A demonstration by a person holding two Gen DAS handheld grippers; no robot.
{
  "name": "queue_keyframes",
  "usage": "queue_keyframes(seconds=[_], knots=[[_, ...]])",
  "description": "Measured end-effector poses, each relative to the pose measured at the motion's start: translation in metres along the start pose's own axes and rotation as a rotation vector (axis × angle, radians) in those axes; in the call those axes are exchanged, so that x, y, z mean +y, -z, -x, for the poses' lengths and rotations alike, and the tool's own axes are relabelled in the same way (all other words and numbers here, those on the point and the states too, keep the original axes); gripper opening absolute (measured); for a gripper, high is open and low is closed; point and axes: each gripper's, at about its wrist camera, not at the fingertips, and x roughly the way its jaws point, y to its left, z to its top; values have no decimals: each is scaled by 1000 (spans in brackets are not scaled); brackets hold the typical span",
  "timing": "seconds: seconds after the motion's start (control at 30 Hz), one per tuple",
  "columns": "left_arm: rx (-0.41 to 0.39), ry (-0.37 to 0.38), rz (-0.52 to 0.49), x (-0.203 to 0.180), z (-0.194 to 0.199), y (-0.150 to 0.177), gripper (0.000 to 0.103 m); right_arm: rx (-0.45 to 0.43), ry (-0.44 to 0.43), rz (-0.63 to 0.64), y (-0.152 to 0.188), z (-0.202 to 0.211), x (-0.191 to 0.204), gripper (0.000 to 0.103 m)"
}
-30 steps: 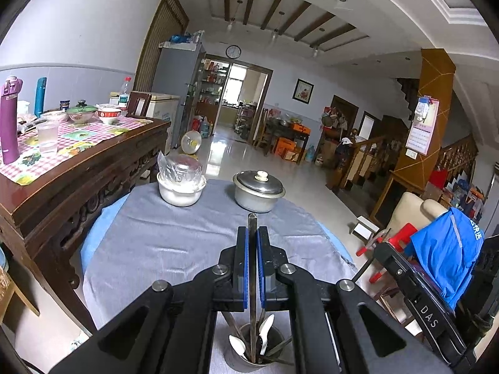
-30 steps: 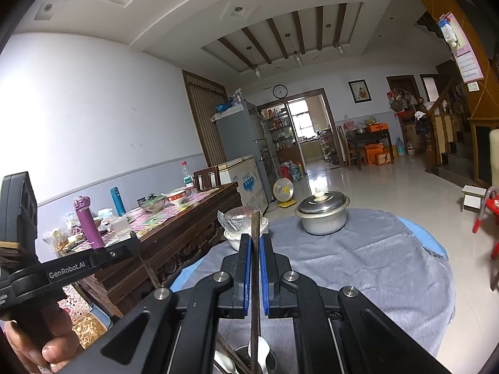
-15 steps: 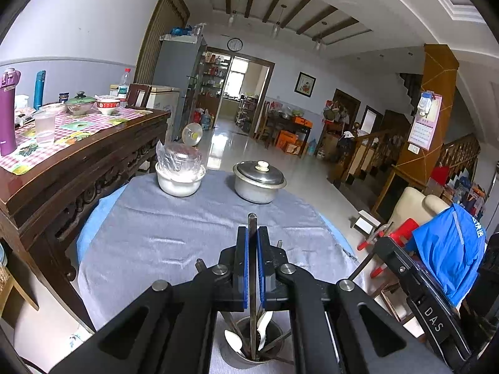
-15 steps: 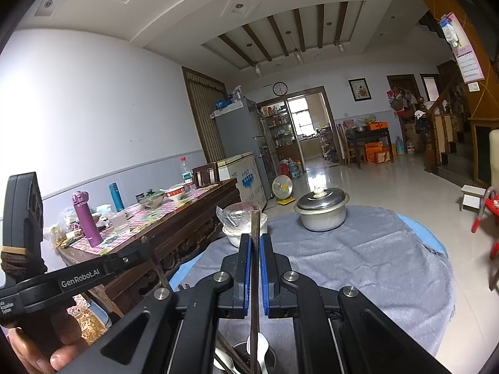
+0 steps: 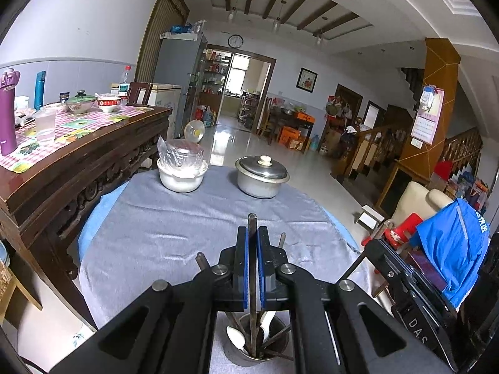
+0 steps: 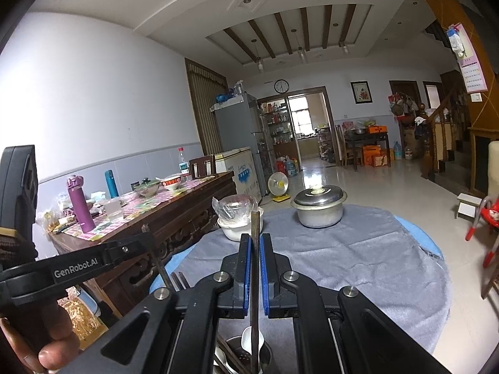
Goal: Organize utensils
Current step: 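Open both grippers to release the chopsticks in the holder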
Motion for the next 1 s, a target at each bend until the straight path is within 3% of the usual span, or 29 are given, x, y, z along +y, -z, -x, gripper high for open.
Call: queue_keyframes(seconds=[0.5, 0.83, 1.0], knots=[[10, -23, 15, 7, -6, 5, 5, -50, 50, 54, 7, 0, 8, 6], [37, -26, 13, 7, -15, 10, 5, 22, 25, 70, 24, -16, 9, 6], [60, -32, 11, 7, -19, 15, 5, 65, -4, 19, 28, -20, -1, 7]])
